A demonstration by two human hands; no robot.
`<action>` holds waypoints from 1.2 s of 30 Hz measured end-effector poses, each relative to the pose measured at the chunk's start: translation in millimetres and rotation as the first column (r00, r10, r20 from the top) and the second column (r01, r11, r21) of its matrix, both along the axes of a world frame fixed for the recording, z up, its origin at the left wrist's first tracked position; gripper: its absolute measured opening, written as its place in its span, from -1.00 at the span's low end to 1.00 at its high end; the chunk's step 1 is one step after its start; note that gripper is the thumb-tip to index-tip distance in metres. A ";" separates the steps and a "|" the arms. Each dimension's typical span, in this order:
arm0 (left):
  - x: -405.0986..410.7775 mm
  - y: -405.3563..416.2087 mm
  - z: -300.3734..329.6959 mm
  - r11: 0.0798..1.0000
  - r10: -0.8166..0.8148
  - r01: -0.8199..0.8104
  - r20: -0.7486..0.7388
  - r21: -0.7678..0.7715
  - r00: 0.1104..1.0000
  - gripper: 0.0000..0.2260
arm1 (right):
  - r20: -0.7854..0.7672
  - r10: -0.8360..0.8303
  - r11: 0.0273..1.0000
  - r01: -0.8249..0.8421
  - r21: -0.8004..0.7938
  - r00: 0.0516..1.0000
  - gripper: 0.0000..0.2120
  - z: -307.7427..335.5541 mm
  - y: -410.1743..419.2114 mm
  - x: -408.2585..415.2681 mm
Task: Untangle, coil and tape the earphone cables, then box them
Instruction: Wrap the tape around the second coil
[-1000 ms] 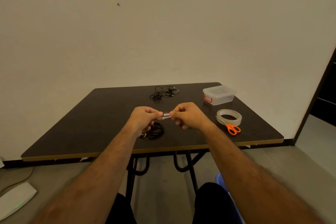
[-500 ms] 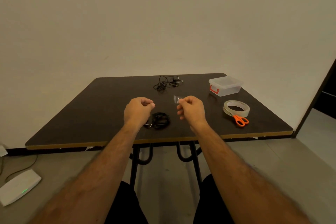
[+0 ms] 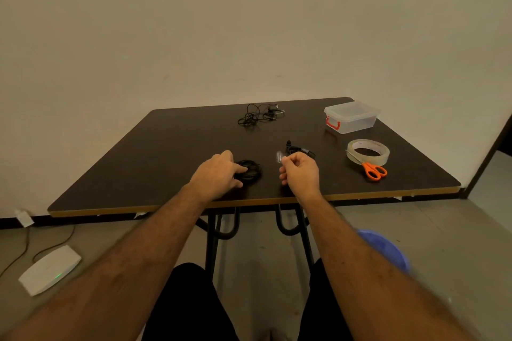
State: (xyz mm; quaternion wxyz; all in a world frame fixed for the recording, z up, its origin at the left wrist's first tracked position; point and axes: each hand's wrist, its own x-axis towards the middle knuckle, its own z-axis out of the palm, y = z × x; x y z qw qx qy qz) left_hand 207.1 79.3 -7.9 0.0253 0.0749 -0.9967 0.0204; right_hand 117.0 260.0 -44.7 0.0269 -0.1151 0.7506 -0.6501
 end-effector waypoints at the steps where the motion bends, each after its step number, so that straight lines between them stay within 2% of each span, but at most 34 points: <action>1: -1.5 -0.3 0.5 1.000 -0.012 0.012 0.004 -0.003 1.000 -0.55 | -0.004 -0.001 1.000 0.001 0.006 1.000 -0.86 -0.8 -0.1 -0.2; 5: -4.2 -1.3 0.0 0.998 -0.055 0.055 0.001 -0.002 0.998 -0.68 | -0.011 -0.001 1.000 0.001 0.019 1.000 -0.86 -2.0 -0.1 -1.6; 13: -10.5 -2.9 -0.9 0.994 -0.097 0.099 -0.047 0.055 0.994 -0.81 | -0.002 0.001 1.000 -0.001 0.030 1.000 -0.87 -1.3 -0.7 -1.8; 22: -8.8 1.9 -11.3 0.988 -0.141 0.131 -0.132 -0.078 0.981 -0.75 | -0.016 -0.003 1.000 0.004 0.030 1.000 -0.86 -0.3 -0.3 0.8; 26: -8.8 4.4 -12.2 0.992 -0.121 0.114 -0.140 -0.055 0.983 -0.73 | 0.002 -0.003 1.000 0.003 0.017 1.000 -0.86 -0.1 -0.1 2.2; 29: -10.3 3.2 -11.0 0.995 -0.090 0.095 -0.139 0.029 0.986 -0.72 | 0.008 -0.002 1.000 0.002 0.021 1.000 -0.87 1.1 -0.2 2.4; 32: -11.1 2.5 -9.3 0.980 -0.023 0.063 -0.206 0.191 0.978 -0.74 | 0.002 -0.006 1.000 0.006 0.026 1.000 -0.87 1.2 -0.5 1.7; 34: -11.8 2.0 -8.7 0.935 0.056 0.041 -0.261 0.351 0.964 -0.75 | -0.001 -0.009 1.000 0.009 0.024 1.000 -0.86 0.8 -0.7 1.5; 36: -10.8 2.0 -7.3 0.851 0.134 0.026 -0.265 0.525 0.955 -0.72 | 0.006 -0.004 1.000 0.004 0.018 1.000 -0.86 1.0 -0.2 1.7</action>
